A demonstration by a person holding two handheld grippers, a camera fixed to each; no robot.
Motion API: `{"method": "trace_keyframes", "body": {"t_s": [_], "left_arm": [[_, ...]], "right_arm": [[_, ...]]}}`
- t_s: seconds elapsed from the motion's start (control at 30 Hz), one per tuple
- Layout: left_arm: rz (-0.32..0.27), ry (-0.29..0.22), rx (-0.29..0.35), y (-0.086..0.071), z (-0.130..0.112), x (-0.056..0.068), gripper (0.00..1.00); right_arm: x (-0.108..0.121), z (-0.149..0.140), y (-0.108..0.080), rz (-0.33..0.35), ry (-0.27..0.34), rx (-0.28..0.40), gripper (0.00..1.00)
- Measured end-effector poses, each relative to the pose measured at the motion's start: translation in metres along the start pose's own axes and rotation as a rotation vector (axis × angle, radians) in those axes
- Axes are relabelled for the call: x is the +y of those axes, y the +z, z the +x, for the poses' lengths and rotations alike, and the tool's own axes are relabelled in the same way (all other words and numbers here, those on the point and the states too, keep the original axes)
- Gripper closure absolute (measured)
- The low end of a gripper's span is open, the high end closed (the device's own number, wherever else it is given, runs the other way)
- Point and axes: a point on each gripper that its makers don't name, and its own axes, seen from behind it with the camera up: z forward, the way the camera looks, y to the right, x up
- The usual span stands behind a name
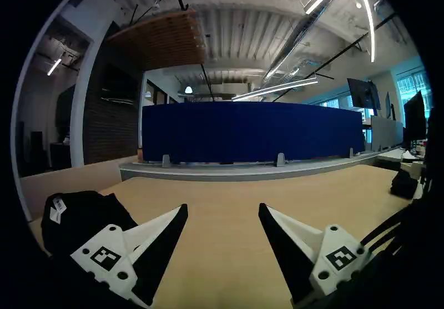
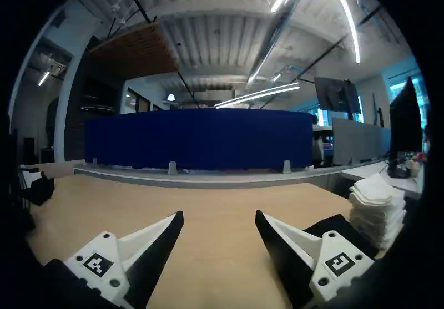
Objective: Fold towel
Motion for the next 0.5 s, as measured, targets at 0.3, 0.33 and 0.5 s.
{"method": "trace_keyframes", "body": {"t_s": [0.3,0.33,0.5], "left_arm": [[0.0,-0.002,-0.001,0.001,0.0006,0.0004,0.06],[0.0,-0.003,-0.001,0.0011,0.0005,0.0004,0.06],[0.001,-0.003,-0.001,0.0011,0.001,0.0006,0.06]], "right_arm": [[-0.0005,-0.0016,-0.0013,0.0,0.0,0.001,0.0],[-0.0004,-0.0019,-0.0013,0.0,0.0,0.001,0.0],[-0.0008,-0.0013,-0.0009,0.0,0.0,0.001,0.0]]}}
